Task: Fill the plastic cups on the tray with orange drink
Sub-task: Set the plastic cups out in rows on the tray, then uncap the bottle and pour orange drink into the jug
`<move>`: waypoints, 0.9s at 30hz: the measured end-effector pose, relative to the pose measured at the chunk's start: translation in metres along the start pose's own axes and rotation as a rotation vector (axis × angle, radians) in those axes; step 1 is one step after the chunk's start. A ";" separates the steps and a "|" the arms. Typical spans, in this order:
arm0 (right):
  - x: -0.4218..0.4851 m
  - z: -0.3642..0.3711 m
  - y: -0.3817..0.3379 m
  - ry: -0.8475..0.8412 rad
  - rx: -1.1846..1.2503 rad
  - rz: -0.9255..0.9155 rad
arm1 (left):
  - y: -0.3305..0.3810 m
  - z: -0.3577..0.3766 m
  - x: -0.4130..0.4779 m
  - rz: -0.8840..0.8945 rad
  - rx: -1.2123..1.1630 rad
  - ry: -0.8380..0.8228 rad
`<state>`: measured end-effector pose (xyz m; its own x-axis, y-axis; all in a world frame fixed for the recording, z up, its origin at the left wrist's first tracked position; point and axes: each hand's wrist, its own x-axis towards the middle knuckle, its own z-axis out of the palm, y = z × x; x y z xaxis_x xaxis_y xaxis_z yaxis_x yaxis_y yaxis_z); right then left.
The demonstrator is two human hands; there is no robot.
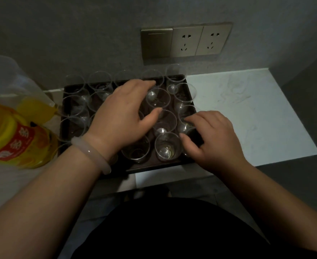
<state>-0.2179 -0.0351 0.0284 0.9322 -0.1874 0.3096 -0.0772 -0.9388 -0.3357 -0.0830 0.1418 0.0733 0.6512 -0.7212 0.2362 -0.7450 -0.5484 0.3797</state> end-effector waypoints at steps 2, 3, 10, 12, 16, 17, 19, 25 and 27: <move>0.011 0.004 -0.014 0.001 -0.005 -0.044 | -0.005 -0.004 -0.005 0.008 0.004 0.011; 0.017 0.007 -0.021 -0.002 -0.009 -0.062 | -0.008 -0.007 -0.008 0.009 0.002 0.015; 0.051 0.027 -0.075 -0.022 -0.029 -0.098 | -0.041 -0.035 -0.029 0.024 -0.003 -0.007; 0.058 0.034 -0.091 -0.019 -0.030 -0.095 | -0.051 -0.046 -0.037 0.034 -0.010 -0.006; 0.071 0.046 -0.124 -0.027 -0.034 -0.086 | -0.074 -0.065 -0.049 0.060 -0.003 0.001; 0.074 0.049 -0.131 -0.024 -0.029 -0.083 | -0.079 -0.069 -0.052 0.067 -0.007 -0.002; 0.079 0.055 -0.146 -0.025 0.006 -0.073 | -0.088 -0.077 -0.058 0.086 -0.016 -0.004; 0.094 0.069 -0.180 -0.007 0.202 -0.013 | -0.100 -0.104 -0.081 0.183 -0.033 0.052; 0.099 0.070 -0.191 0.001 0.260 0.006 | -0.105 -0.111 -0.088 0.214 -0.019 0.082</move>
<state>-0.0856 0.1457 0.0607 0.9318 -0.1932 0.3073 0.0106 -0.8318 -0.5549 -0.0461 0.3096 0.1125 0.4887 -0.7830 0.3850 -0.8652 -0.3779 0.3297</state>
